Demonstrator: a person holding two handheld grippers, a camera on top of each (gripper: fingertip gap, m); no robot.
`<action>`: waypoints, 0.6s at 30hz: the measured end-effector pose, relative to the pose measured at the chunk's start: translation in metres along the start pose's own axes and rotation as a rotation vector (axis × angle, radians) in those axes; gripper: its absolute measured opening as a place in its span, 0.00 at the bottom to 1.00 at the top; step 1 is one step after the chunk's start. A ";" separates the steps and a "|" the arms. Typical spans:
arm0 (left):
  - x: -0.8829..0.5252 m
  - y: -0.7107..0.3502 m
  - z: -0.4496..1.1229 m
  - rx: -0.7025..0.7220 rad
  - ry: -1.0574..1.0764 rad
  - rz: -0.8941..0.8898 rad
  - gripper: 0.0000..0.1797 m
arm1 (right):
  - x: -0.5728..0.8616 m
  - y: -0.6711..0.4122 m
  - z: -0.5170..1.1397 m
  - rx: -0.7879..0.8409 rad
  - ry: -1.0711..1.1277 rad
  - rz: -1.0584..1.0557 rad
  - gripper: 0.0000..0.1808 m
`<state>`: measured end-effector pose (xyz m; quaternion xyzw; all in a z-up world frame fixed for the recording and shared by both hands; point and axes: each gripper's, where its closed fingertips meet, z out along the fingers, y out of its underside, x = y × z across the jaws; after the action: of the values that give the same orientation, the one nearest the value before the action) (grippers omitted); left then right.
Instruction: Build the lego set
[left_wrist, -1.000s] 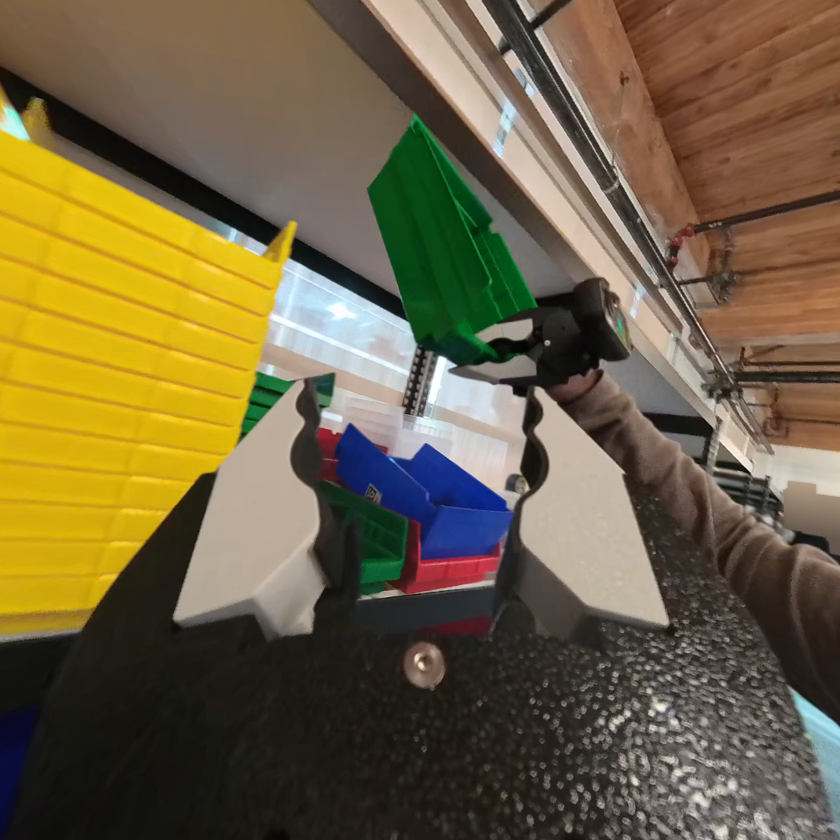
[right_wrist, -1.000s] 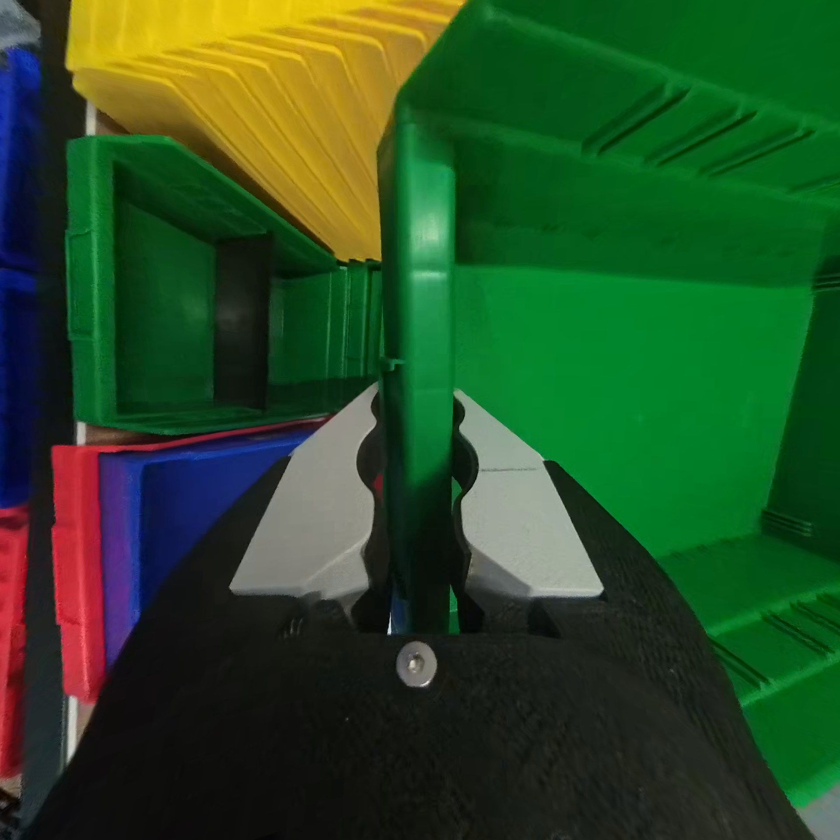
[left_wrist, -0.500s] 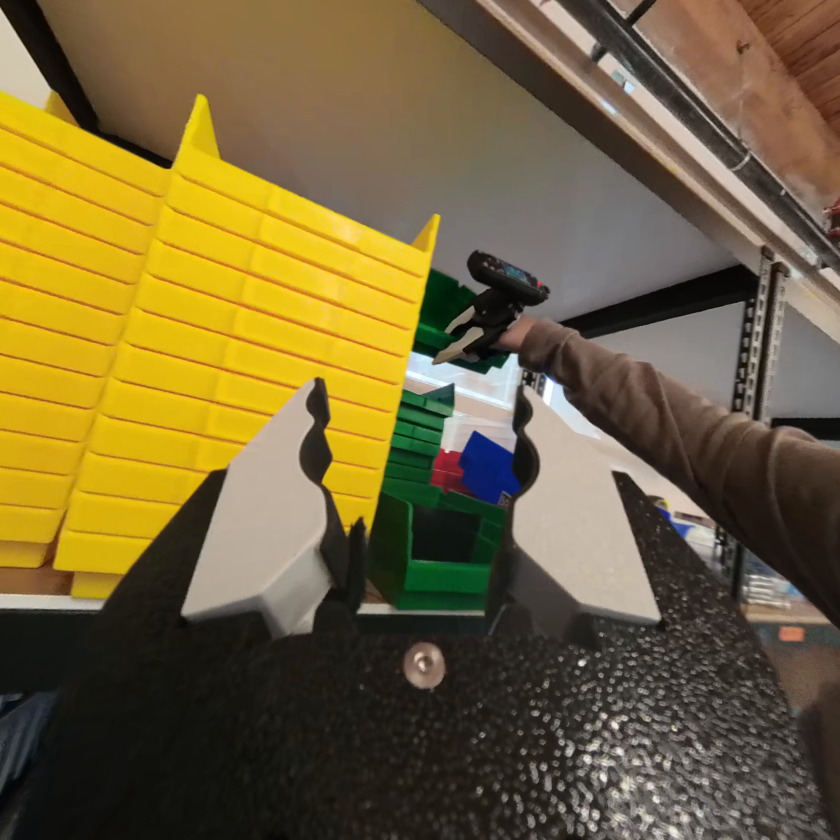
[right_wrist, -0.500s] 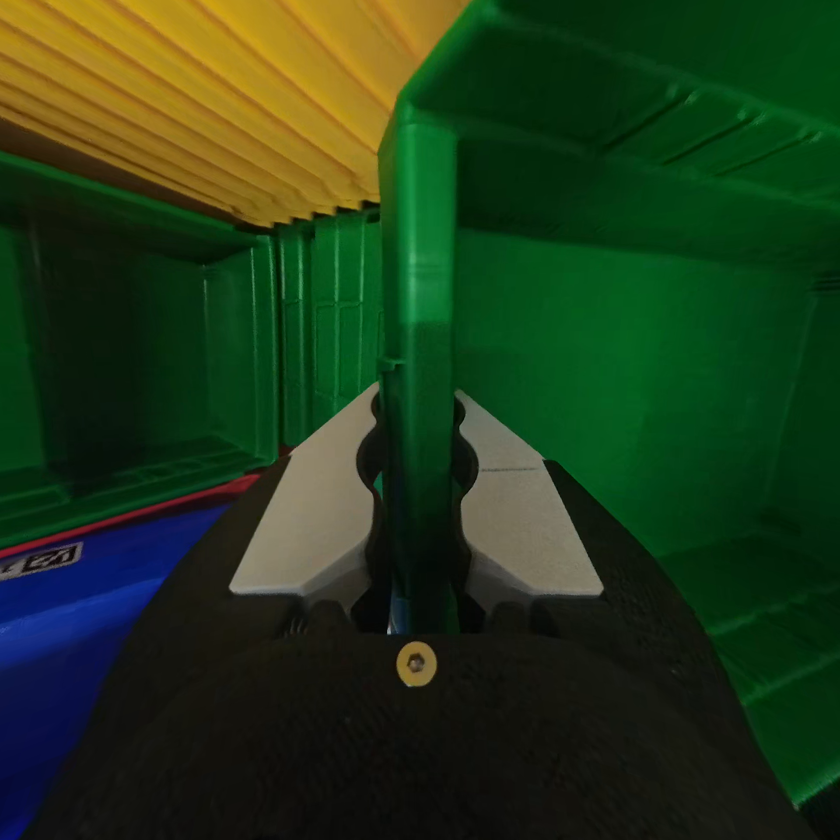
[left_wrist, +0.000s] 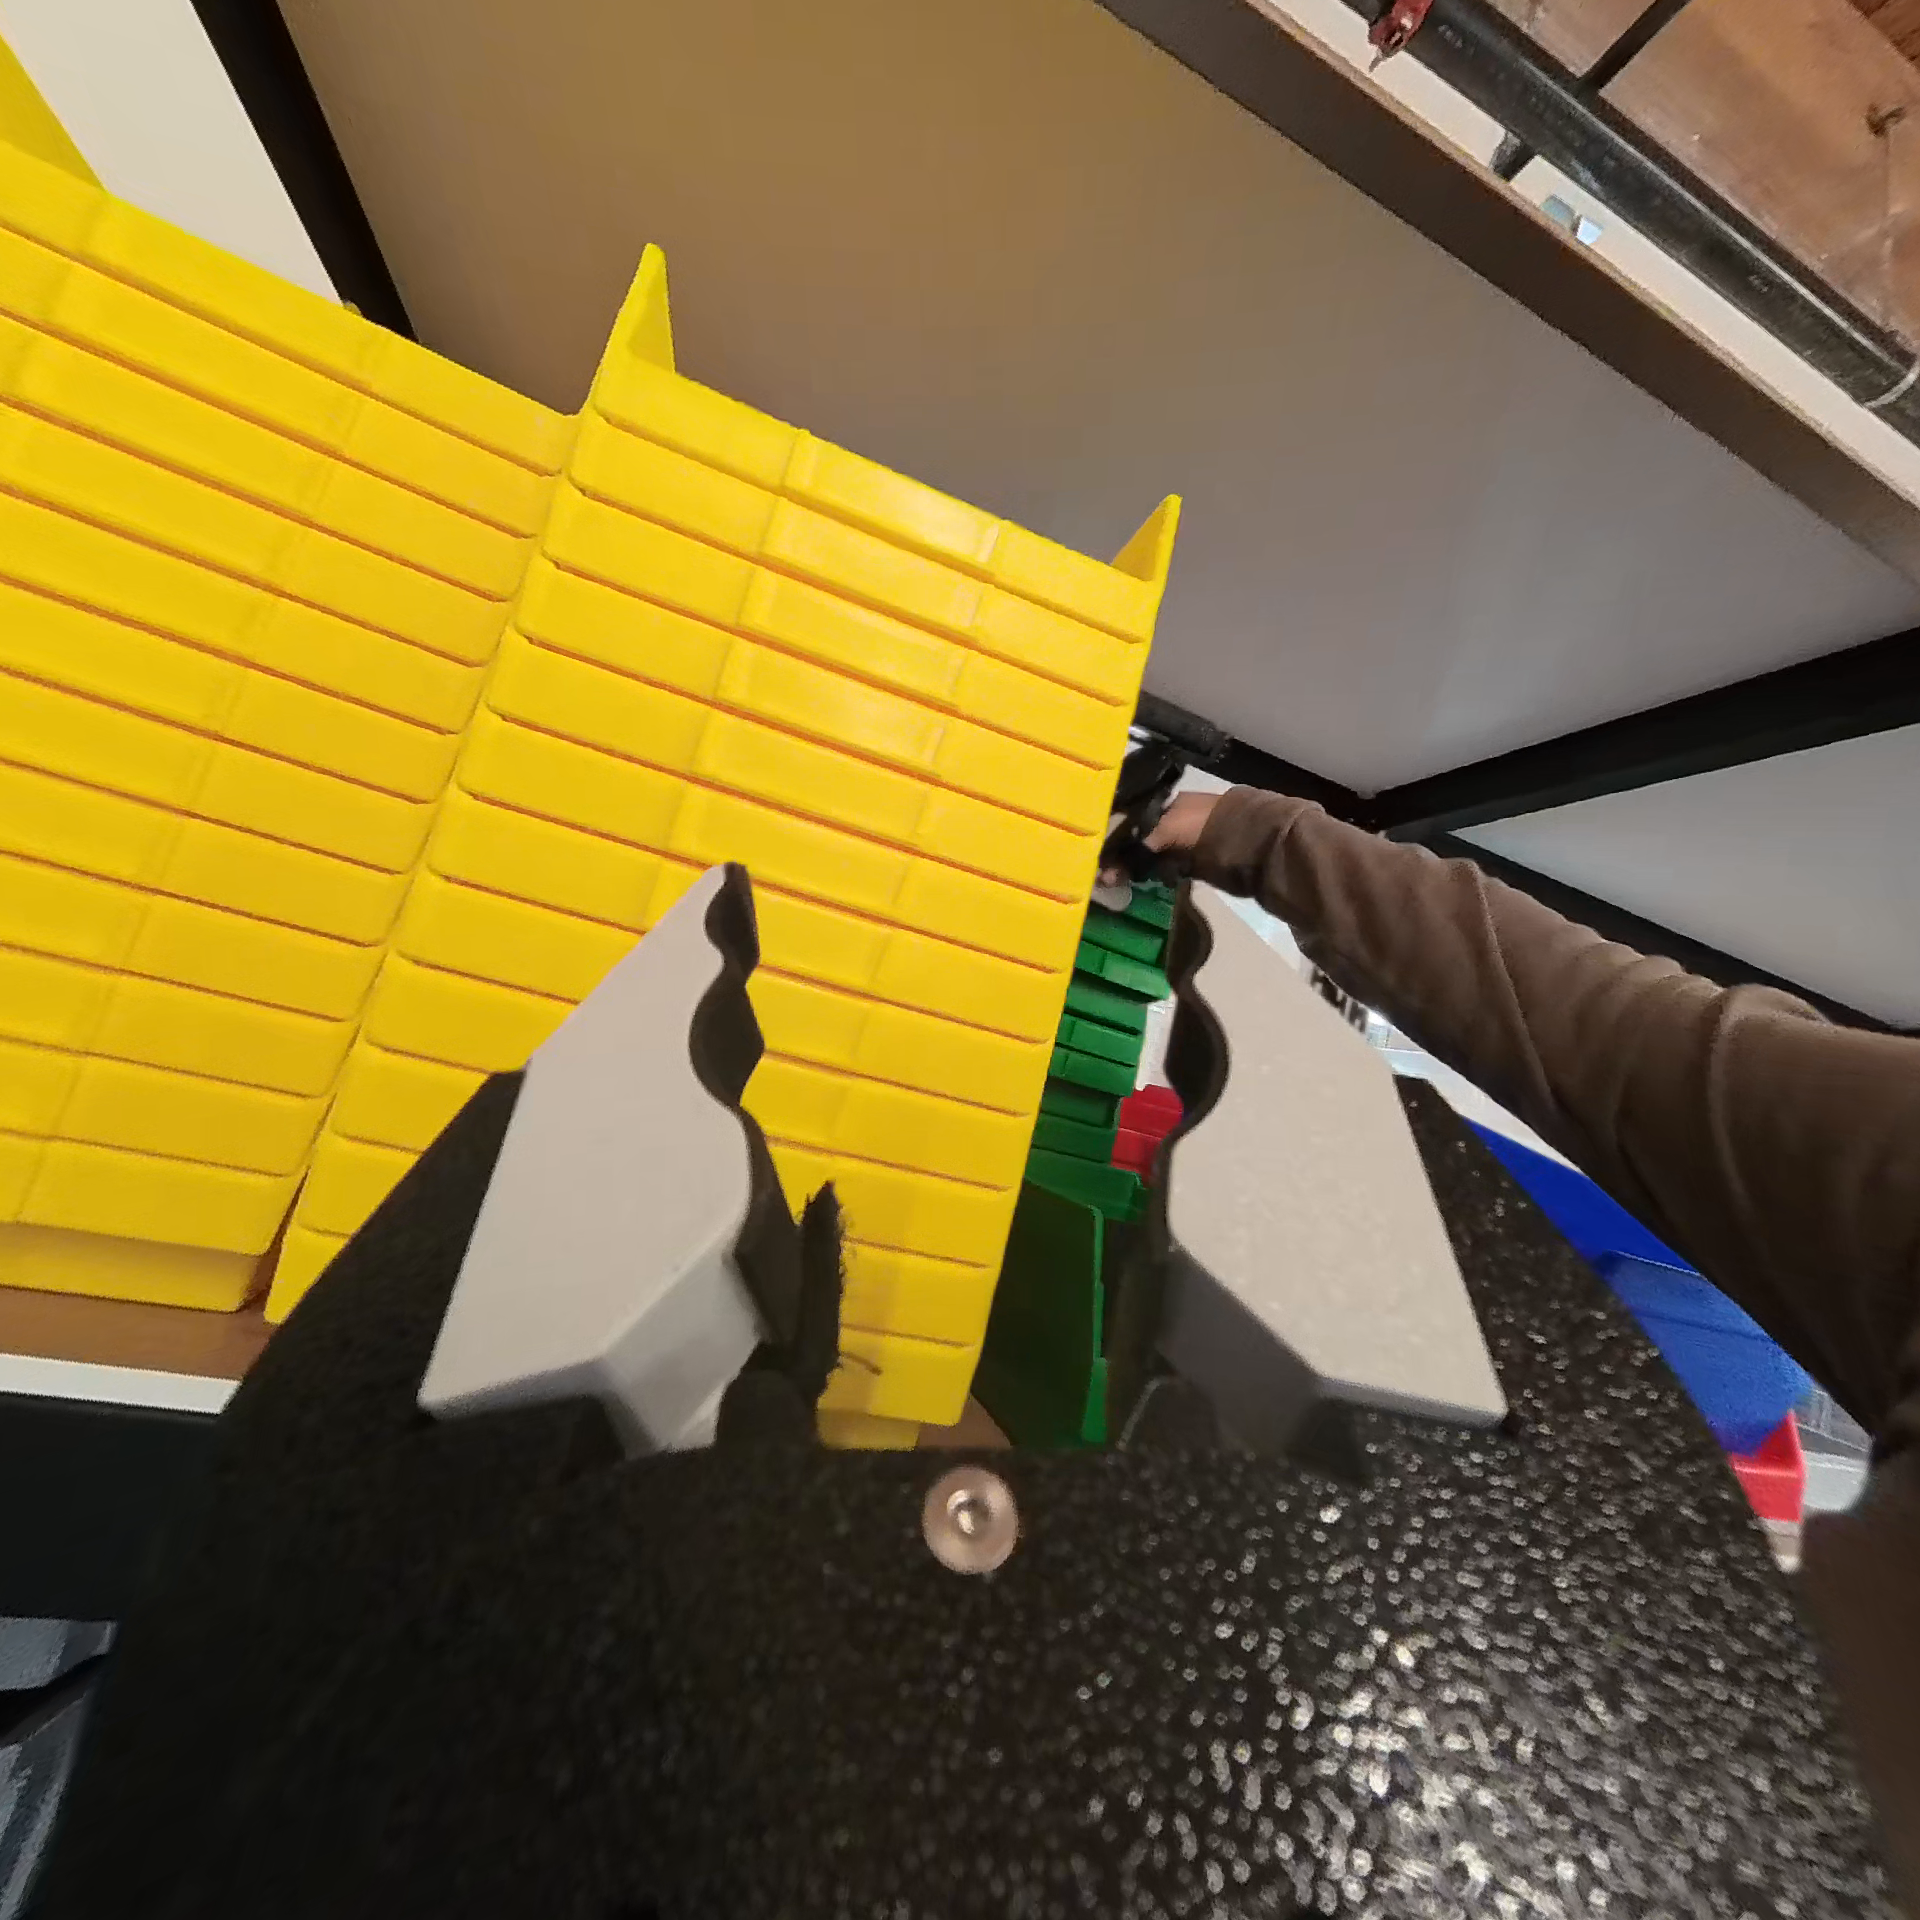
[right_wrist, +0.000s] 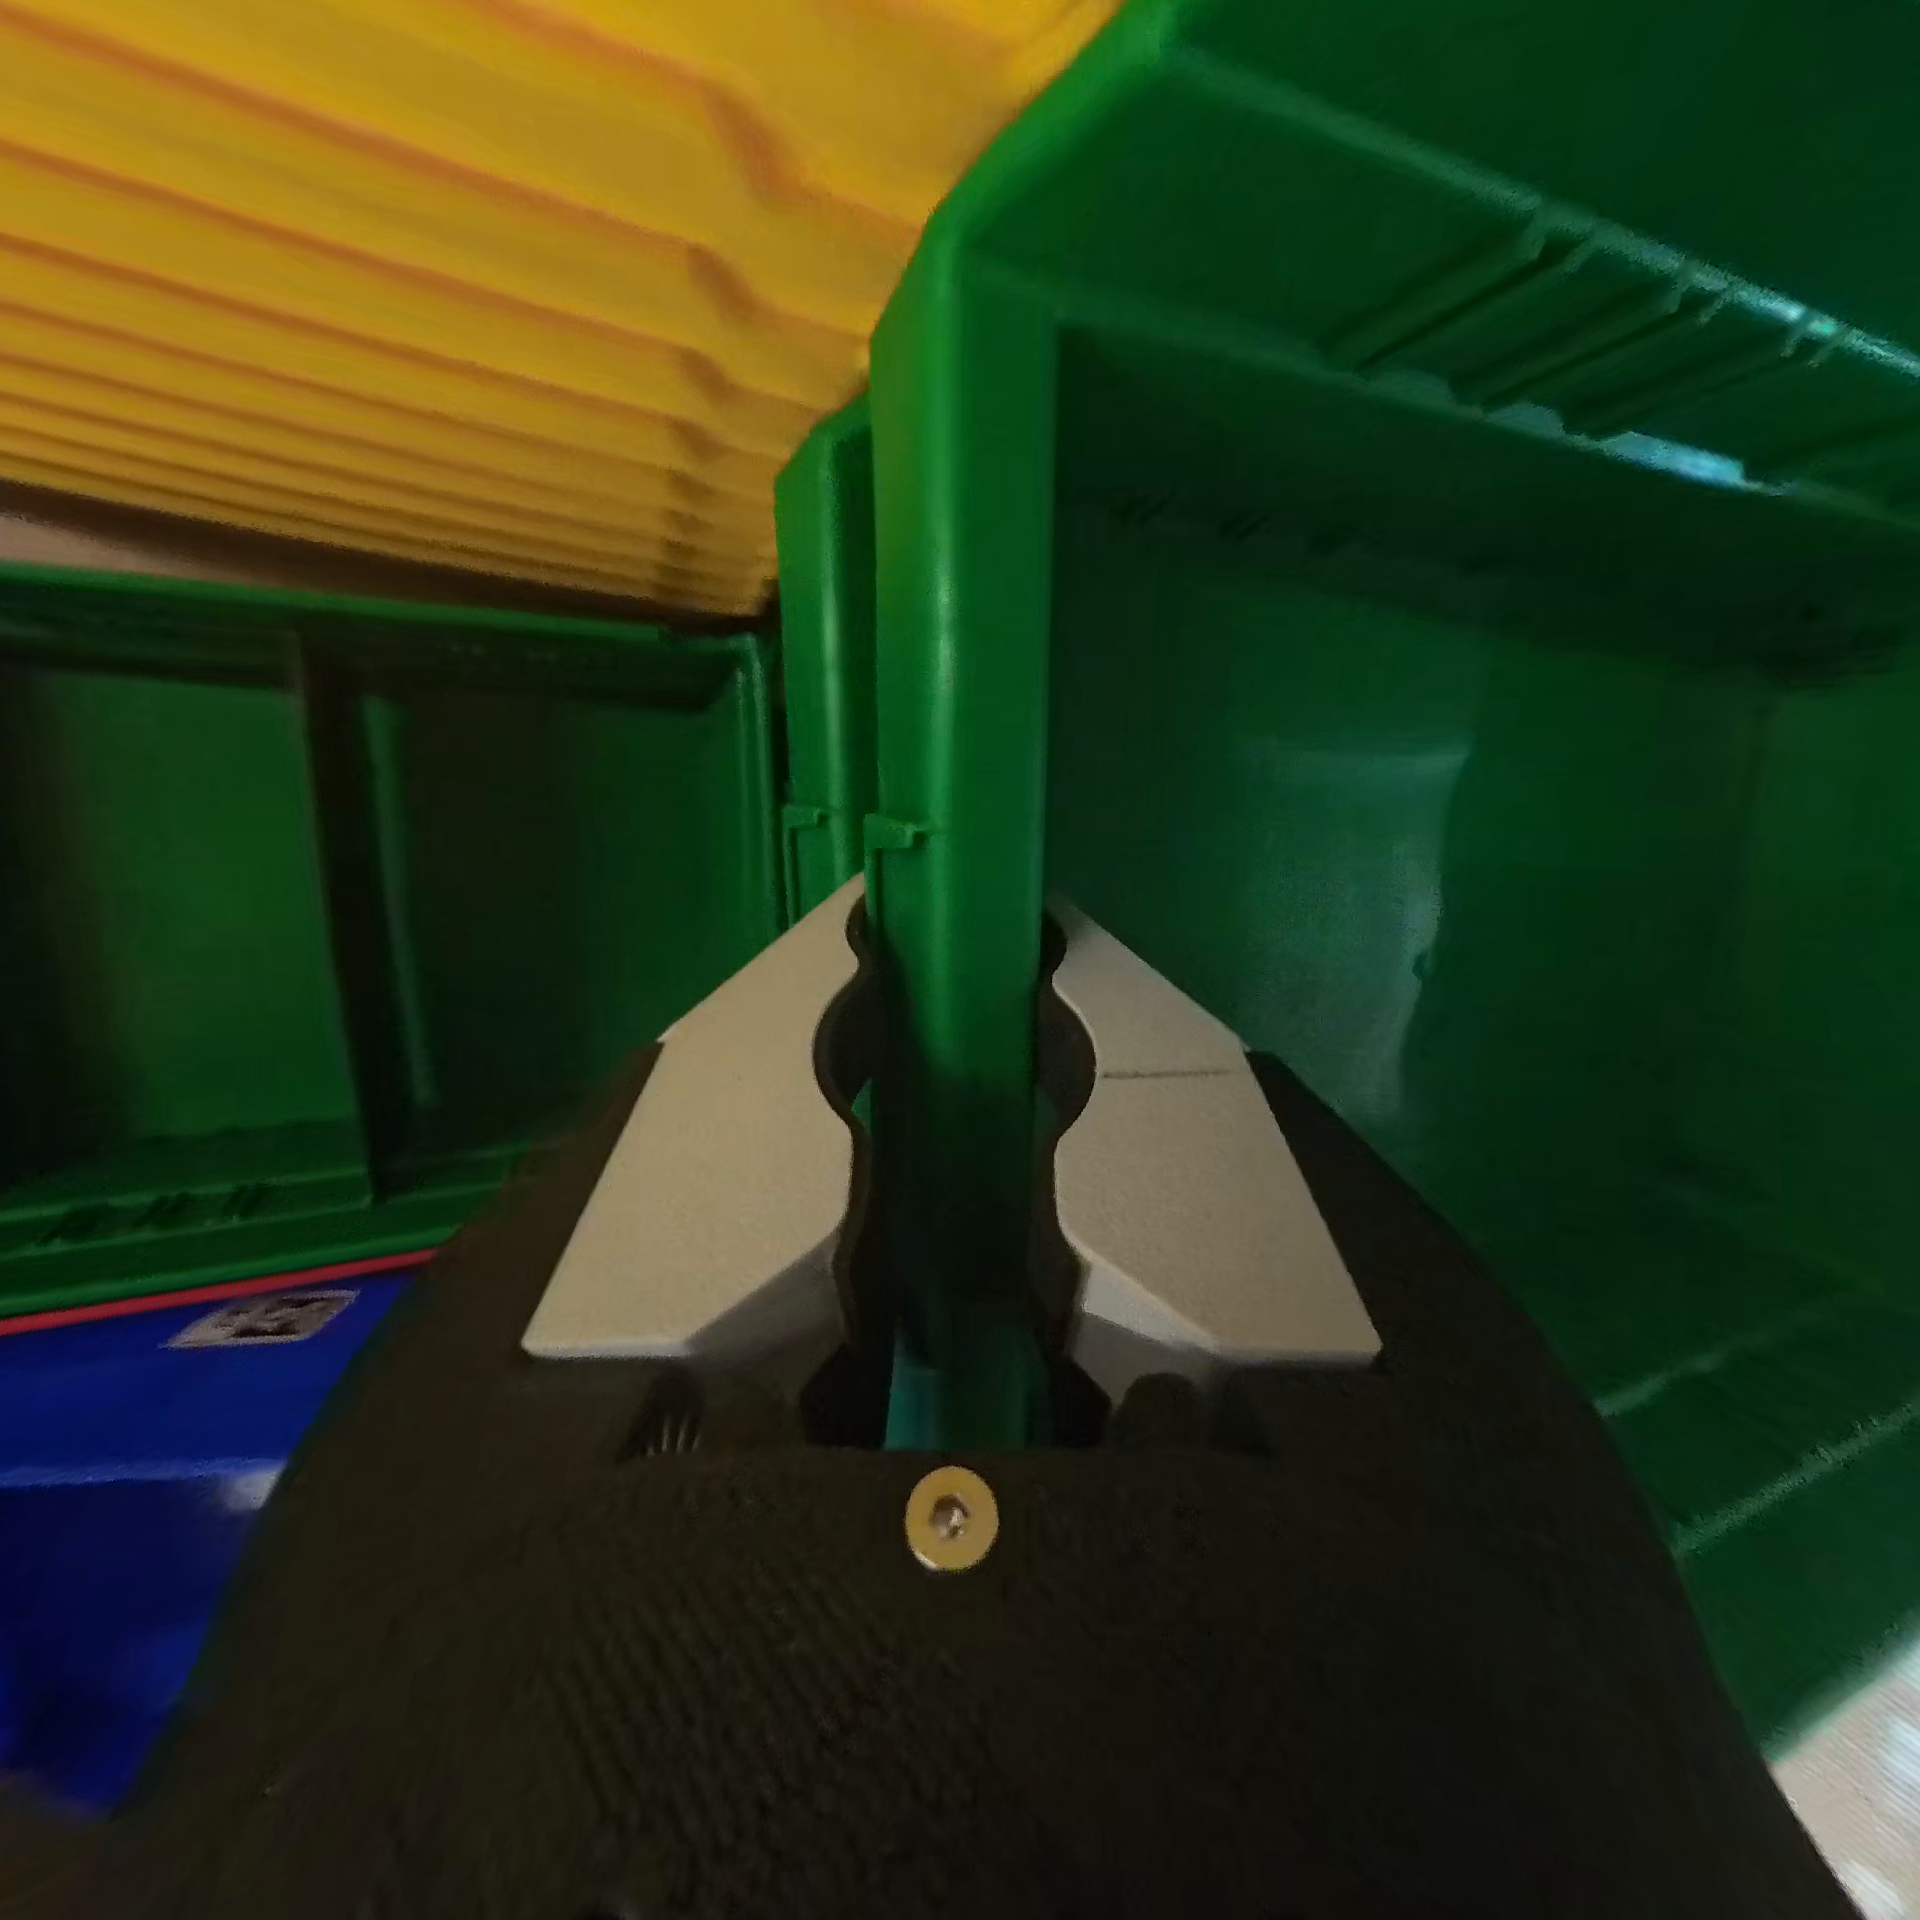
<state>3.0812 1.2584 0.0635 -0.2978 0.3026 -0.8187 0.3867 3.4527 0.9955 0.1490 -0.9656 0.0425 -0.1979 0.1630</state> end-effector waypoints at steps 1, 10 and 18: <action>-0.001 0.001 0.000 -0.001 -0.004 -0.001 0.43 | -0.002 -0.002 0.000 0.020 -0.056 0.039 0.13; -0.011 0.009 0.002 -0.017 -0.017 -0.029 0.42 | -0.011 -0.009 -0.004 0.061 -0.147 0.014 0.28; -0.013 0.021 0.005 -0.037 -0.005 -0.072 0.42 | -0.002 0.021 0.022 -0.269 0.156 -0.185 0.40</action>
<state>3.1017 1.2569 0.0482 -0.3176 0.3057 -0.8258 0.3519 3.4588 0.9825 0.1221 -0.9602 -0.0078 -0.2791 0.0098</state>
